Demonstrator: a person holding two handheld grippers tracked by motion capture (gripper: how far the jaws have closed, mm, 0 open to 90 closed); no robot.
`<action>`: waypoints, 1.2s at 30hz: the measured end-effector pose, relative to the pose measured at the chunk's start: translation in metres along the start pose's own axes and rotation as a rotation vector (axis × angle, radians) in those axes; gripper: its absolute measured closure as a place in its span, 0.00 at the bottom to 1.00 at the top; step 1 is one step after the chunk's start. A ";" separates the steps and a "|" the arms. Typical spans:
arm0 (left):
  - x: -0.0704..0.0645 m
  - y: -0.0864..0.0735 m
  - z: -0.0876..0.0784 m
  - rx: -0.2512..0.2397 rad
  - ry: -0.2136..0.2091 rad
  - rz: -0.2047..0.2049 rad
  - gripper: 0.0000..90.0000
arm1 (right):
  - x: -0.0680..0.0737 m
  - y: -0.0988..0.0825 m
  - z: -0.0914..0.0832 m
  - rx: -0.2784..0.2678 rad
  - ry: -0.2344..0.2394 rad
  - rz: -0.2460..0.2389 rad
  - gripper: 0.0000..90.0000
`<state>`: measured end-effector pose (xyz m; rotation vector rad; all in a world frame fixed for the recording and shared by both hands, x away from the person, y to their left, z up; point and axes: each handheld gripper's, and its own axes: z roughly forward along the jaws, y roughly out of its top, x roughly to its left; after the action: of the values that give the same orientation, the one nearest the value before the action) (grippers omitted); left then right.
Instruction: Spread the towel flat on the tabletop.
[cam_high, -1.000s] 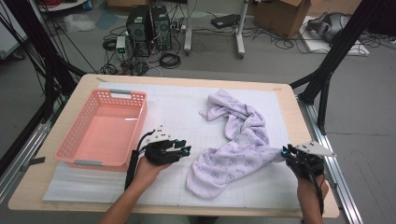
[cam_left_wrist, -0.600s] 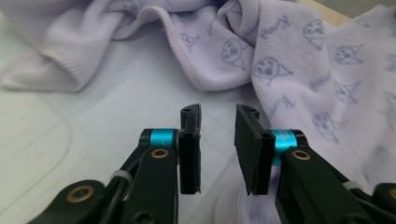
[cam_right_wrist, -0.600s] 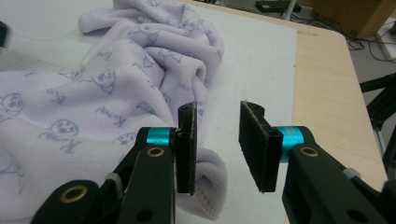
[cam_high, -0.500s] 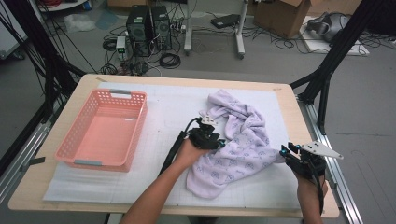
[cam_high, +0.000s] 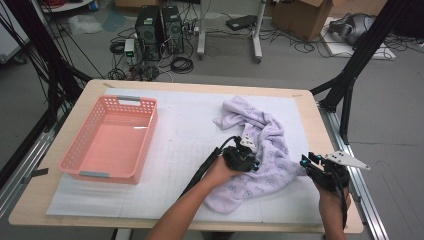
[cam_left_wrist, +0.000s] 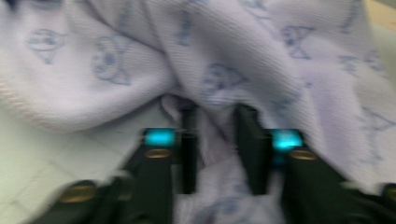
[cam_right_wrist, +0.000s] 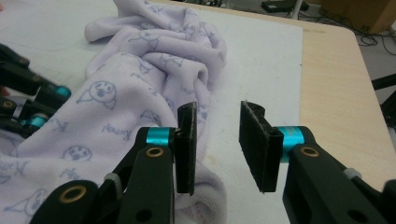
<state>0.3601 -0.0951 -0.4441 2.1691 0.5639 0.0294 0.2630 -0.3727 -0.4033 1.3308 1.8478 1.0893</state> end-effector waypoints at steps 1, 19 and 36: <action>0.004 0.000 -0.001 -0.013 -0.022 -0.037 0.97 | 0.000 0.000 -0.001 0.003 0.002 0.000 0.74; 0.068 -0.019 -0.088 -0.299 0.294 -0.333 0.98 | -0.002 -0.002 -0.001 0.000 0.004 0.021 0.74; 0.099 -0.064 -0.142 -0.346 0.474 -0.407 0.65 | 0.019 0.000 0.017 0.043 0.073 -0.035 0.74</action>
<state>0.3930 0.0847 -0.4223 1.6767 1.1699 0.3974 0.2713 -0.3504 -0.4117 1.2934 1.9505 1.0992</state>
